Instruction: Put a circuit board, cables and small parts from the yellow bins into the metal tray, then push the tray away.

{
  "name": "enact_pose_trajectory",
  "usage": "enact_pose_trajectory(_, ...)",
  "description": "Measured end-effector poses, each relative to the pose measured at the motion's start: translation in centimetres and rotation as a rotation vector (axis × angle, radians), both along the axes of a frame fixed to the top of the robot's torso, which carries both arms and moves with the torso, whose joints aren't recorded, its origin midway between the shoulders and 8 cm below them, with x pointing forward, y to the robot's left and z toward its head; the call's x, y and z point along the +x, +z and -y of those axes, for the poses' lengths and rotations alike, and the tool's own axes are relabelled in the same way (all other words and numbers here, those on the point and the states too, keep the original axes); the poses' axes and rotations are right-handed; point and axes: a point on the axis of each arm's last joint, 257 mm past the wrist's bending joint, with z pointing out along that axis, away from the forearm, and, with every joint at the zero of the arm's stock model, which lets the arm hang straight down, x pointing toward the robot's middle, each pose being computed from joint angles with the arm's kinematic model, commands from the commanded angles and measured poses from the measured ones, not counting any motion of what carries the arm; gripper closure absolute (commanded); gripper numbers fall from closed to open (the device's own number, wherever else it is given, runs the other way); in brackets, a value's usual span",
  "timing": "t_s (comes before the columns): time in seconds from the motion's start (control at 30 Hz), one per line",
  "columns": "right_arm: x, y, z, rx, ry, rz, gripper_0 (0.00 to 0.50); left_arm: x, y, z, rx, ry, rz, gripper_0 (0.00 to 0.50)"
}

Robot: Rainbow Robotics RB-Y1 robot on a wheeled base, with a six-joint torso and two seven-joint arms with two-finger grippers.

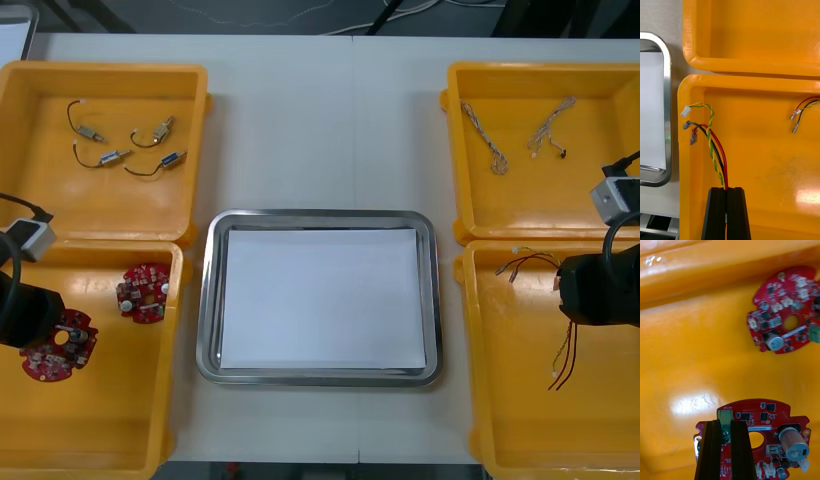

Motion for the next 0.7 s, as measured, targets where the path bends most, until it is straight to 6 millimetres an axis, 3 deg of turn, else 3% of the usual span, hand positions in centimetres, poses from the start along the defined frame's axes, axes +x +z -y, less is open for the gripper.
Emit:
enact_pose_trajectory(0.2, 0.0, 0.0, 0.0, 0.000, 0.000, 0.001, 0.500, -0.4, 2.8, 2.1, 0.001, 0.016, 0.030, 0.500)
enact_pose_trajectory(0.4, 0.0, 0.0, 0.0, 0.000, 0.000, 0.001, 0.500, 0.6, 5.6, 4.7, -0.124, 0.202, 0.120, 0.500)
enact_pose_trajectory(0.53, 0.0, 0.0, 0.0, 0.000, 0.000, 0.001, 0.500, 0.8, 6.3, 6.6, -0.191, 0.275, 0.136, 0.500)
enact_pose_trajectory(0.7, 0.0, 0.0, 0.0, 0.000, 0.000, 0.001, 0.500, 0.4, 6.1, 9.7, -0.194, 0.199, 0.126, 0.500)
